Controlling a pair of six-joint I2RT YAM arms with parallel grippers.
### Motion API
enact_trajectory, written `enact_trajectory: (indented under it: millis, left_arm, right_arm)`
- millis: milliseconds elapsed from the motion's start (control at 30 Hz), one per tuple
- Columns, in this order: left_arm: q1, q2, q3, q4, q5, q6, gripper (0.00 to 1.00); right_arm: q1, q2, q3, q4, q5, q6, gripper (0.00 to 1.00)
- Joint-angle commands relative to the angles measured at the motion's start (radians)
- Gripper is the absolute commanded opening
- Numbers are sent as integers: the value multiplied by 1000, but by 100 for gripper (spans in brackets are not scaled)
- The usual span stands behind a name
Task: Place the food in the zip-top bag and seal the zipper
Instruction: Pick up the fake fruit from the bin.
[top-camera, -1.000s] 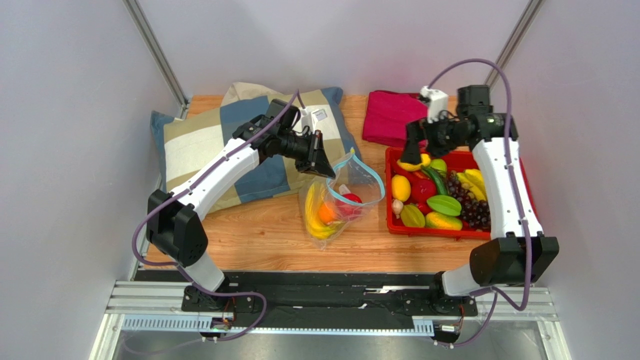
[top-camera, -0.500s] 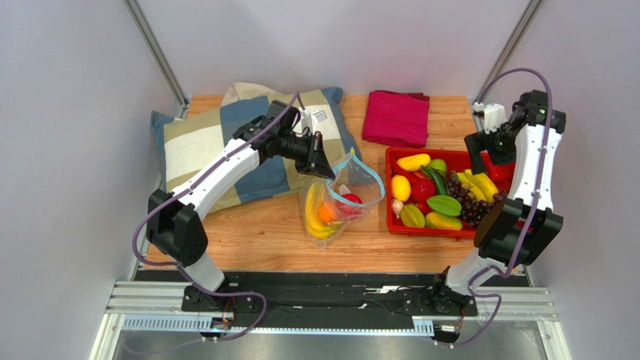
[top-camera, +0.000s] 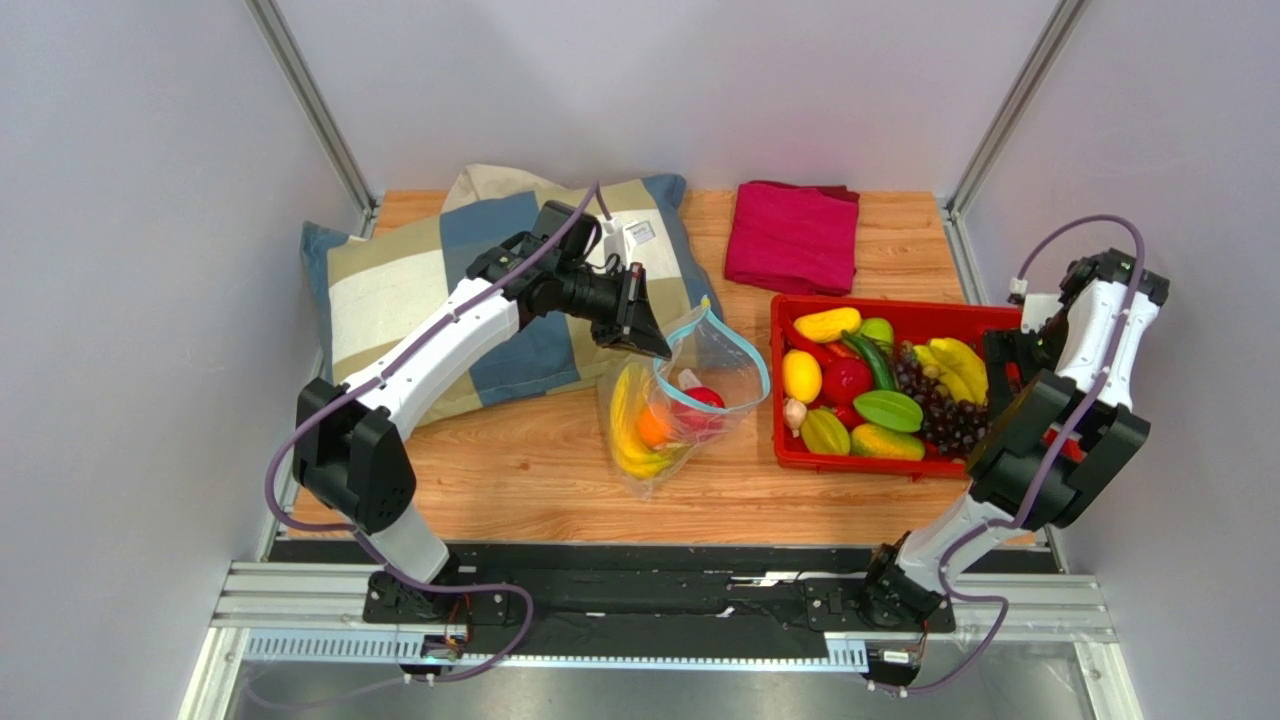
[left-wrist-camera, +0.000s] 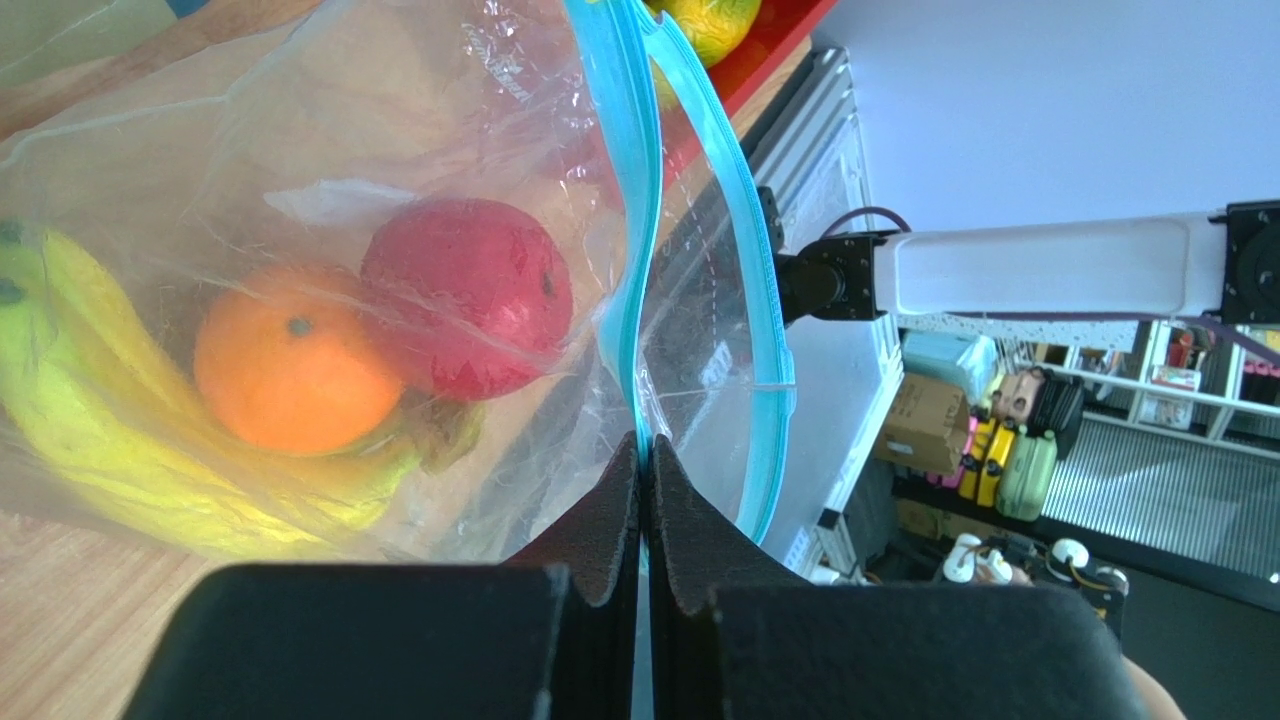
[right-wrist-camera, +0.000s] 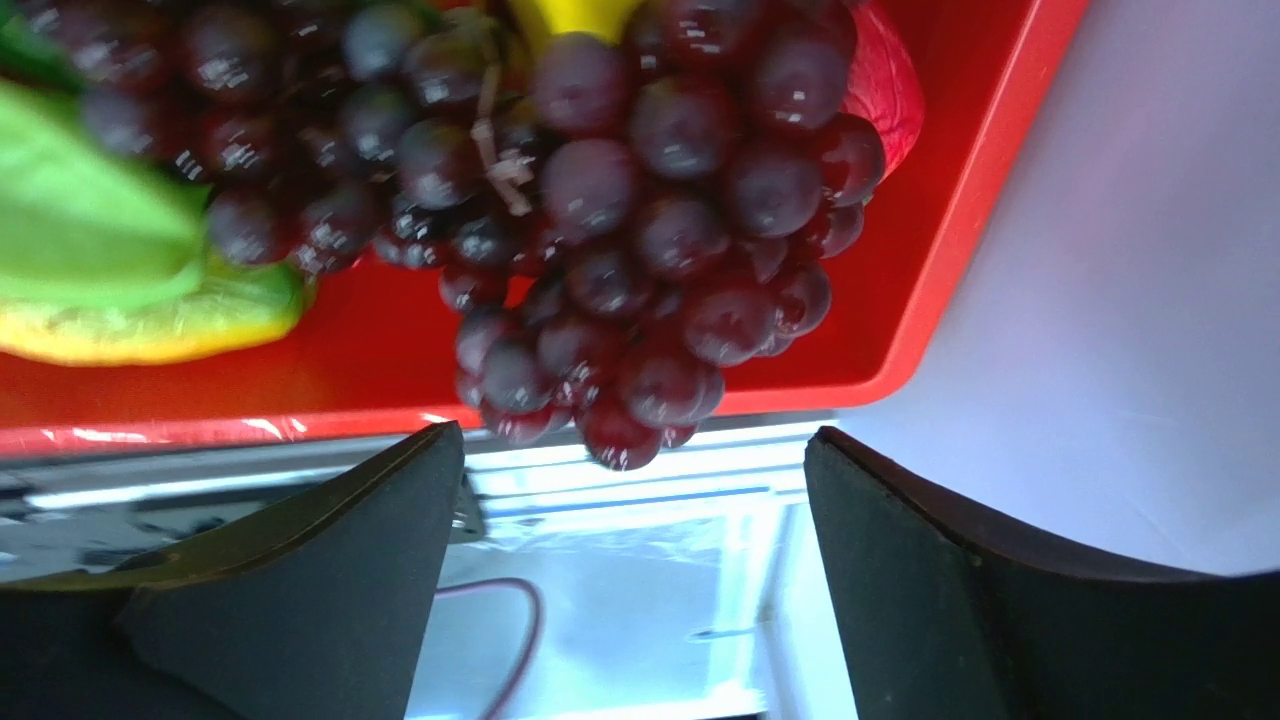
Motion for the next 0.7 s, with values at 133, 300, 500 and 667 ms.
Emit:
enact_trajectory:
  millis: [133,300,500,667]
  left_arm:
    - [4,13,46,-4,24,14,0]
    - [4,16,49,-4,21,14,0]
    - [5,12,40,-4,24,18,0]
    - [10,5,31,-6,27,24,0]
  right_arm:
    - [-34,74,-3,40,-1,231,81]
    - [-32,128,-12,57,-22,270,75]
    - [-41,164,-13,66,-76,304,73]
    - [-43,180,22,44,-121,307,50]
